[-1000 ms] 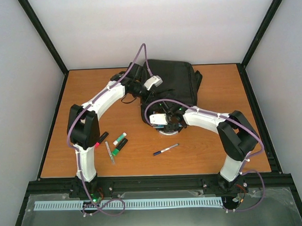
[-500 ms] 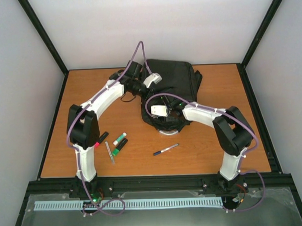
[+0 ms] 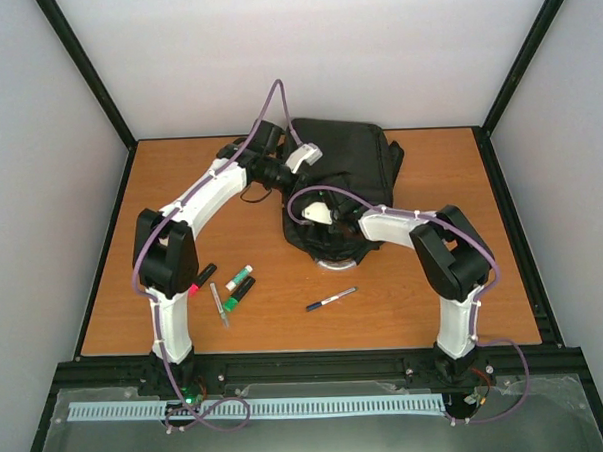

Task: Pack the student bag
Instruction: Place the book in the student bag.

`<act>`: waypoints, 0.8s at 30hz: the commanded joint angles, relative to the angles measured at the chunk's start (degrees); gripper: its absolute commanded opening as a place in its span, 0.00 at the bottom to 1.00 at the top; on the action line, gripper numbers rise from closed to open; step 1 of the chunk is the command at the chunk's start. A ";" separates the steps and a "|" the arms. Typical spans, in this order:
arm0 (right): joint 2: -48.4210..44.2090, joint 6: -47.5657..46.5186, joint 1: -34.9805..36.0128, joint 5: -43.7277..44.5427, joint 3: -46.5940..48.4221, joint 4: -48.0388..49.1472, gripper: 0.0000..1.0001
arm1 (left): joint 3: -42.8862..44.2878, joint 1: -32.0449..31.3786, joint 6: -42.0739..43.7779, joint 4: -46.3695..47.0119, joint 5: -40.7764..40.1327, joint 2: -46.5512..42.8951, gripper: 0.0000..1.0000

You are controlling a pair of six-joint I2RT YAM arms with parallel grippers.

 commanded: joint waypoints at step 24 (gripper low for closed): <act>-19.03 10.04 2.24 -28.45 -2.28 -42.92 1.00 | -0.82 -0.31 -1.26 -0.98 1.68 -0.75 0.02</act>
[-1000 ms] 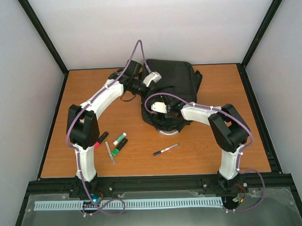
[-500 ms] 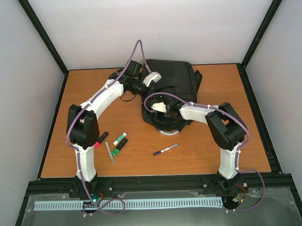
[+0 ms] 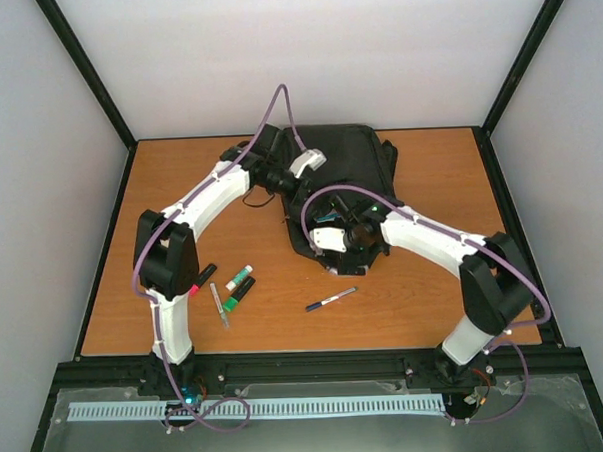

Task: Pack the student bag
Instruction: Place the book in the student bag.

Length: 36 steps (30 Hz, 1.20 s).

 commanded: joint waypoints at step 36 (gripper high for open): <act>-14.77 19.35 -10.20 -17.54 25.05 -5.73 1.00 | 6.47 7.23 2.73 -15.85 -22.82 -14.92 1.00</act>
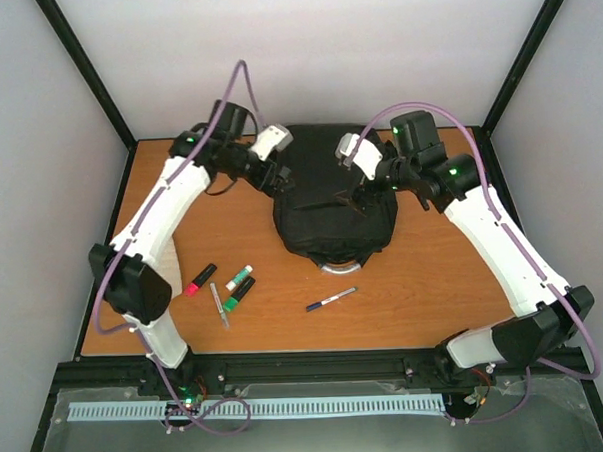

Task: Pack the student bag
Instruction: Place the book in the student bag.

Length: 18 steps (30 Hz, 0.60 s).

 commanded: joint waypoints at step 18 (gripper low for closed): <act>2.97 18.87 -7.23 38.65 -8.03 22.65 1.00 | -14.79 31.73 -27.65 -2.20 -34.57 -14.30 1.00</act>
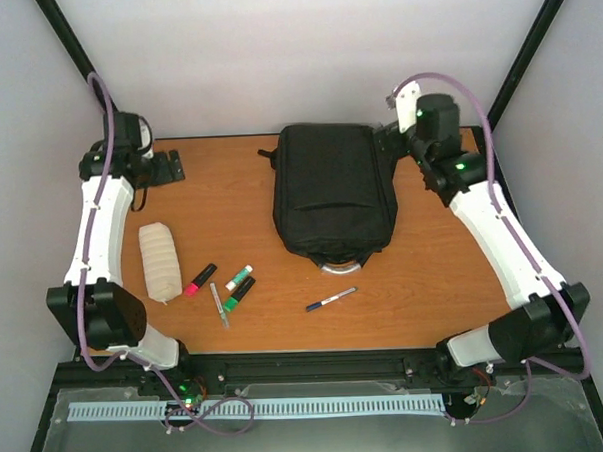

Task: Pack the student bag
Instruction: Place the book in the student bag, then pick up the stationery from the center of the board.

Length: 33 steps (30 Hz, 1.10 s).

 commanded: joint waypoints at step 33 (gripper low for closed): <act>-1.44 -0.69 -0.16 -31.07 -16.29 -10.01 1.00 | -32.81 16.64 -3.79 -3.63 7.58 4.48 1.00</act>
